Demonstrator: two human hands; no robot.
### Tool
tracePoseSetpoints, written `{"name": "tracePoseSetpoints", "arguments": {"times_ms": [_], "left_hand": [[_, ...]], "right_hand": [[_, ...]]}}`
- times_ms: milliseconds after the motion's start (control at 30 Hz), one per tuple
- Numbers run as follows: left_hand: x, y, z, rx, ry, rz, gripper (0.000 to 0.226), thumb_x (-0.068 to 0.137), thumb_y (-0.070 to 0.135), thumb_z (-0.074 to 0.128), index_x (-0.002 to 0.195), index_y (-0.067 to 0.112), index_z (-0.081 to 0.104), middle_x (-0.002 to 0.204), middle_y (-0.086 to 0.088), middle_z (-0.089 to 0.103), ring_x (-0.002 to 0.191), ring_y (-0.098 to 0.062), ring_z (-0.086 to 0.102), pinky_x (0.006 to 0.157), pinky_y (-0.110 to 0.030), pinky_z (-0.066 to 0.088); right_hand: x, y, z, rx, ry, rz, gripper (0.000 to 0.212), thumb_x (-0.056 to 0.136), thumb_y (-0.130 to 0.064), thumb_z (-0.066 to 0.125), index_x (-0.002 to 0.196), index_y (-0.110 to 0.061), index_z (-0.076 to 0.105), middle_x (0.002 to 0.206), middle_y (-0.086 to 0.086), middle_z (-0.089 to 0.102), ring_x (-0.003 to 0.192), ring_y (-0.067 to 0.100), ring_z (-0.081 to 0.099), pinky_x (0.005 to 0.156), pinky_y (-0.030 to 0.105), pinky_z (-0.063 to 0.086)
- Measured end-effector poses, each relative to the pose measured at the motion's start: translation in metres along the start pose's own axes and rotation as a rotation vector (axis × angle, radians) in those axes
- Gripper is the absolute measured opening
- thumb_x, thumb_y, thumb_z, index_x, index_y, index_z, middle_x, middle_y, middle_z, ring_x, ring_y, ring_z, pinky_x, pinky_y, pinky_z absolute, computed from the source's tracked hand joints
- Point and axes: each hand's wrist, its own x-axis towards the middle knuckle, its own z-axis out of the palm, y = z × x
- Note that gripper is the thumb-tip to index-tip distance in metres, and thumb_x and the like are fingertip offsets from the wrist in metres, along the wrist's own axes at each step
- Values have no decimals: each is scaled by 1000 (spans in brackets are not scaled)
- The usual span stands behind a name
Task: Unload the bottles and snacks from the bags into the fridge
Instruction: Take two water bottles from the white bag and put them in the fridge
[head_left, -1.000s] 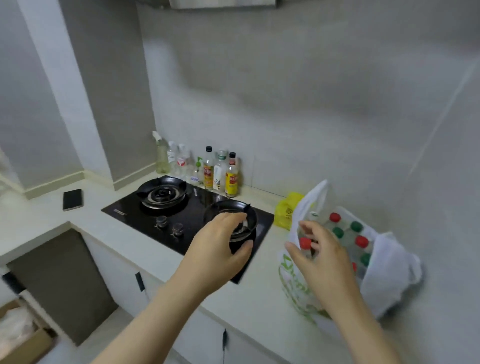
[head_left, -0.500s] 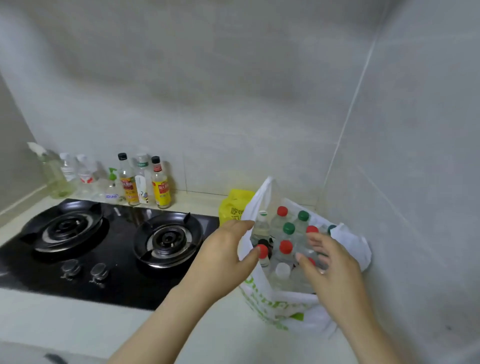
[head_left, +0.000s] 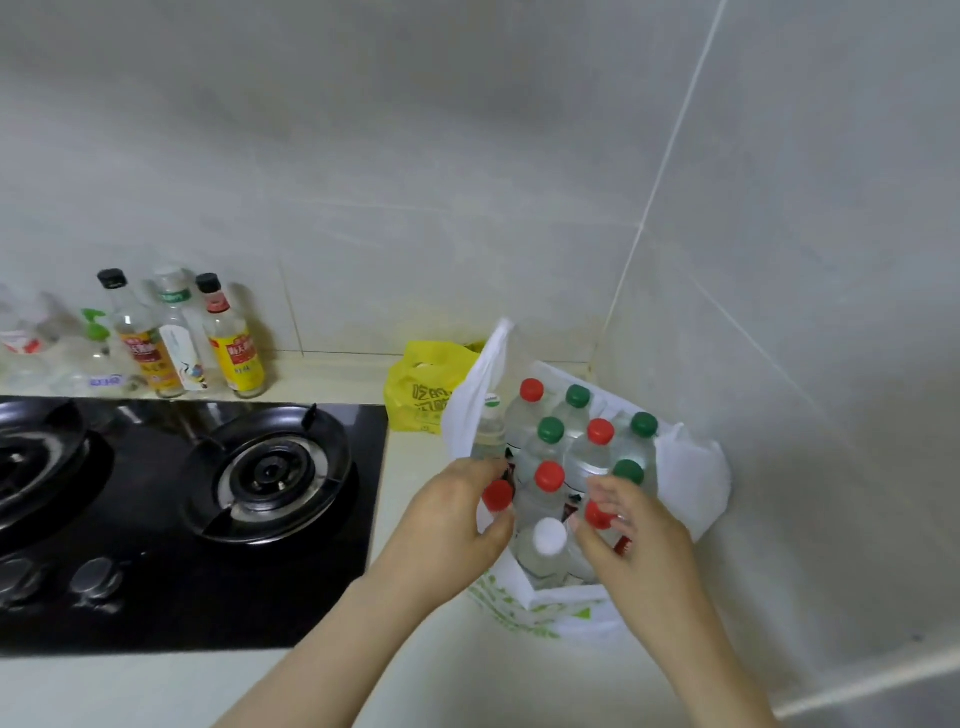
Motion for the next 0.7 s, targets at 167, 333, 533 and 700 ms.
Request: {"name": "tracePoseSetpoints", "arguments": {"times_ms": [167, 333, 533, 700], "left_hand": [[10, -8, 16, 47, -39, -41, 38, 86, 24, 60, 123, 14, 57, 117, -3, 60, 104, -19, 57, 86, -22, 40], [10, -24, 26, 146, -43, -131, 43, 87, 35, 59, 126, 20, 53, 116, -1, 60, 101, -19, 59, 84, -28, 46], [4, -45, 39, 206, -127, -250, 46, 87, 42, 58, 124, 16, 53, 122, -1, 58, 105, -18, 59, 88, -30, 45], [4, -50, 52, 150, -138, -283, 46, 83, 40, 63, 124, 22, 53, 121, 2, 58, 105, -17, 57, 87, -27, 45]], "right_hand": [[9, 8, 7, -14, -38, 25, 37, 83, -22, 72, 117, -27, 59, 102, -22, 55, 104, 8, 58, 95, 29, 47], [12, 16, 18, -23, -70, 11, 38, 83, -22, 71, 119, -25, 60, 114, -15, 62, 109, 4, 57, 100, 30, 46], [12, 26, 31, -66, -108, 47, 41, 81, -20, 72, 120, -23, 60, 112, -11, 63, 105, 5, 58, 93, 30, 49], [11, 32, 39, -110, -123, 51, 39, 79, -22, 73, 115, -25, 61, 103, -13, 64, 93, 4, 58, 76, 22, 49]]}}
